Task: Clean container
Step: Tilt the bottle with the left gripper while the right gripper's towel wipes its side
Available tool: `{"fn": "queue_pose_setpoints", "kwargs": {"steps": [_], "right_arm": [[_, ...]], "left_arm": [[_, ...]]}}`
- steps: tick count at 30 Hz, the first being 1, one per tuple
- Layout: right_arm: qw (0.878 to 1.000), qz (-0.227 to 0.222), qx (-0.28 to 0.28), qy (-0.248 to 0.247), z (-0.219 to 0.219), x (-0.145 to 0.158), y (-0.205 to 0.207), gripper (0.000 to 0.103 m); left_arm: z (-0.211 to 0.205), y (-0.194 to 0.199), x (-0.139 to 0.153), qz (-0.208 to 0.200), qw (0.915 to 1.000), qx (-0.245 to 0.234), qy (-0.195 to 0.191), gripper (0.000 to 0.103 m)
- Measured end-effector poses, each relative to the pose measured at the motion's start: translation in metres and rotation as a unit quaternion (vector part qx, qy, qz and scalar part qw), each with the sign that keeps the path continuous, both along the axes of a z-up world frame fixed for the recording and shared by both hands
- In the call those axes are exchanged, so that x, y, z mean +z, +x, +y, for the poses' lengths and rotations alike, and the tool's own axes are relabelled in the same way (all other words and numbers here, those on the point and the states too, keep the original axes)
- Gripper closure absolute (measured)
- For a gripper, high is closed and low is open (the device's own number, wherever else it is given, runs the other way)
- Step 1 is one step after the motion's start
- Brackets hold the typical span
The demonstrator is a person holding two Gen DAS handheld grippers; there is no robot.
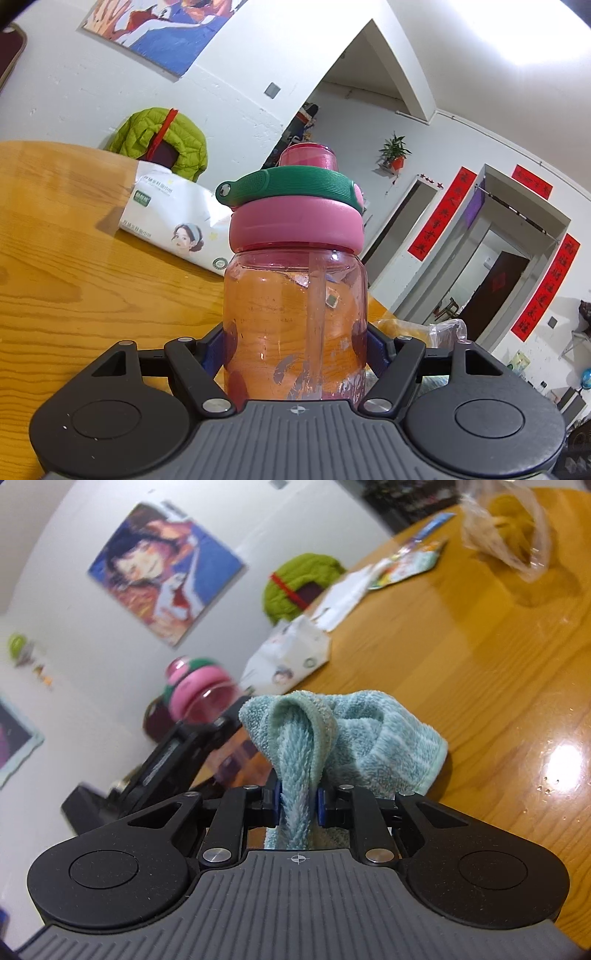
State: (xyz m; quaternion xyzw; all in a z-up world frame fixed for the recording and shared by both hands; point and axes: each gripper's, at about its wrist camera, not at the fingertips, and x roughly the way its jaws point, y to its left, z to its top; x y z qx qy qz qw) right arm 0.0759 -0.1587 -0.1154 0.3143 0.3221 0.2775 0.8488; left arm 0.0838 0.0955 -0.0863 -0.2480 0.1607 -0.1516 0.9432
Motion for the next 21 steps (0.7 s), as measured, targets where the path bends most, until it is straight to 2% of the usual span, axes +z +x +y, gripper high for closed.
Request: {"fn": "queue_pose_setpoints", "kwargs": {"steps": [3,6,10,16,21], "right_arm": [[0.997,0.014,0.073,0.0,0.007,-0.004,0.0,0.084],[0.995,0.045,0.093,0.005,0.011,-0.016,0.01,0.084],[0.997,0.054,0.056,-0.015,0.009,-0.023,0.023,0.085],[0.998,0.035,-0.027,-0.053,0.003,-0.016,0.039,0.085],[0.988,-0.013,-0.097,-0.117,0.0,0.0,0.035,0.085]], "left_arm": [[-0.003,-0.002,0.002,-0.012,0.9999,-0.003,0.011,0.032],[-0.007,-0.002,0.001,-0.015,0.9996,-0.004,0.024,0.032],[-0.006,-0.002,0.001,-0.016,0.9997,-0.001,0.021,0.032],[-0.009,-0.003,-0.002,-0.008,0.9997,-0.01,0.021,0.032],[-0.009,-0.004,0.001,-0.012,0.9995,-0.019,0.022,0.032]]}}
